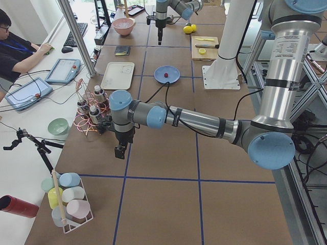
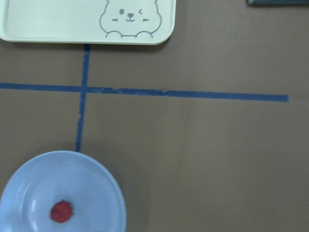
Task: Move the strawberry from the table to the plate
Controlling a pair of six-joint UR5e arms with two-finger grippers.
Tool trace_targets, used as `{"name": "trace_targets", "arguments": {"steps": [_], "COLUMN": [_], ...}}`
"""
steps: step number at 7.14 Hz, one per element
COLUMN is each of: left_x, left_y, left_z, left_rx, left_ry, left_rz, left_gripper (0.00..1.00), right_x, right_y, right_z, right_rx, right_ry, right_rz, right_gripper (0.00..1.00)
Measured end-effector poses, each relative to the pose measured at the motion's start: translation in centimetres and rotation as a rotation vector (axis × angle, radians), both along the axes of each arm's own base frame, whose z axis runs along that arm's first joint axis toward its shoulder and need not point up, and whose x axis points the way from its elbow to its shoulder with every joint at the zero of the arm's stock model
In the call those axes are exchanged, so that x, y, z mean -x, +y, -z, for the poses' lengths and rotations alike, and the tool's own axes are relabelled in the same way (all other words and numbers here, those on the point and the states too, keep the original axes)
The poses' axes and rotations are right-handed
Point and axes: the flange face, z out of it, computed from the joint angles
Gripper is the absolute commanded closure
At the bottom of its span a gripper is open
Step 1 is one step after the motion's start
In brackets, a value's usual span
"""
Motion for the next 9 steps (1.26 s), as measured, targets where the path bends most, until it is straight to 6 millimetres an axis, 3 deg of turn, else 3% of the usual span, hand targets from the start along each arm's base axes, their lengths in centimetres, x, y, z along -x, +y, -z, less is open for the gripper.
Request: {"name": "trace_targets", "arguments": {"steps": [2, 4, 5, 7, 8, 9], "left_x": [2.6, 3.7, 3.9, 3.9, 3.9, 3.9], "left_y": [1.9, 2.4, 2.4, 2.5, 2.5, 2.5], "left_z": [-3.5, -4.3, -4.4, -4.4, -4.4, -4.5], "left_rx": [0.036, 0.052, 0.055, 0.059, 0.061, 0.061], "left_ry": [0.072, 0.086, 0.087, 0.087, 0.087, 0.087], "left_rz": [-0.002, 0.017, 0.02, 0.024, 0.025, 0.026], "left_gripper": [0.0, 0.0, 0.0, 0.0, 0.0, 0.0], "right_x": [-11.7, -24.2, -29.1, -36.1, -38.6, -40.6], "right_y": [-4.0, -6.4, -6.7, -6.3, -5.5, -4.4], "right_z": [-9.2, -20.0, -24.9, -33.9, -37.6, -40.1], "right_rx": [-0.027, -0.012, -0.018, 0.0, 0.039, 0.063], "right_ry": [0.043, 0.041, 0.042, 0.052, 0.05, 0.047], "right_rz": [0.065, 0.114, 0.137, 0.174, 0.164, 0.147], "right_gripper": [0.0, 0.0, 0.0, 0.0, 0.0, 0.0]}}
